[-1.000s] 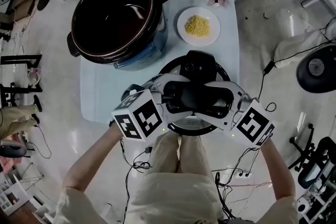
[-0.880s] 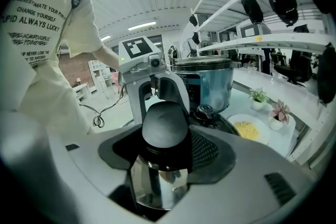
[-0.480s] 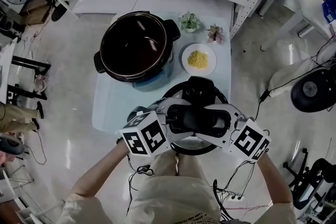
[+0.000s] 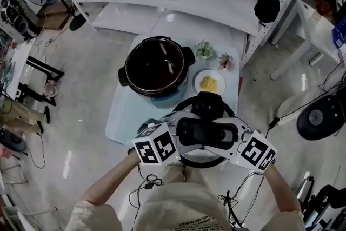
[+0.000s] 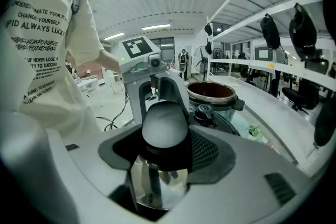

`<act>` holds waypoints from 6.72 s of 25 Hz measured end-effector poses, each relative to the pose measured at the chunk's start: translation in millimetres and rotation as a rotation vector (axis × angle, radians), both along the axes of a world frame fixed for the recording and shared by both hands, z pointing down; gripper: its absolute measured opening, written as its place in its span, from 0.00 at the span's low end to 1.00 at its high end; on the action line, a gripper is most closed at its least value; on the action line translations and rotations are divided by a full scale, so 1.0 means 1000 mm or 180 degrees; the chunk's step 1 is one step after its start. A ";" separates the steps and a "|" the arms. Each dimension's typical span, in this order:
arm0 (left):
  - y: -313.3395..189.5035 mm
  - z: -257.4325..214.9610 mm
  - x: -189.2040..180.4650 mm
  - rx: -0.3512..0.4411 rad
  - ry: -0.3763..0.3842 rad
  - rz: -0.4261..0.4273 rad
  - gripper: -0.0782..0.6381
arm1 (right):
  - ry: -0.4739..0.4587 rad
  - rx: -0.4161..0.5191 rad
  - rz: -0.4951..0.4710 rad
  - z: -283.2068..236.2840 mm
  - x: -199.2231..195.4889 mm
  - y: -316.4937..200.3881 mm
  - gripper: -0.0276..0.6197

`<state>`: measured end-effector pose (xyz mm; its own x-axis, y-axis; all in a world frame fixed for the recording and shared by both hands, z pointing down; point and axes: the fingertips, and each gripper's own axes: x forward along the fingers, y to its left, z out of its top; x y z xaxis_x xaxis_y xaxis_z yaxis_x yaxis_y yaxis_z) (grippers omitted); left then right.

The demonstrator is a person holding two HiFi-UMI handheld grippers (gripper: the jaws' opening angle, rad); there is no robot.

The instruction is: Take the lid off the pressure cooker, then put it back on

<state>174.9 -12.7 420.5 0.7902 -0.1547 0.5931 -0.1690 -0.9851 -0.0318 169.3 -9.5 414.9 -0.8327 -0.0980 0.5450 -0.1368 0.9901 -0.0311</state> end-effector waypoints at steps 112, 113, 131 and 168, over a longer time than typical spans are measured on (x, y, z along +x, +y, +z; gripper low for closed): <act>-0.214 -0.022 -0.203 -0.0089 0.0017 -0.0021 0.52 | -0.0147 -0.0126 -0.0104 -0.020 -0.202 -0.215 0.47; -0.214 -0.022 -0.203 -0.0082 0.0032 -0.0017 0.52 | -0.0151 -0.0121 -0.0105 -0.021 -0.203 -0.215 0.47; -0.216 -0.032 -0.210 0.0113 0.0525 -0.0518 0.53 | -0.0468 -0.0032 0.0300 -0.031 -0.193 -0.218 0.47; -0.139 -0.090 -0.264 0.0762 0.1306 -0.2307 0.15 | -0.1573 0.0365 0.1935 -0.087 -0.108 -0.155 0.05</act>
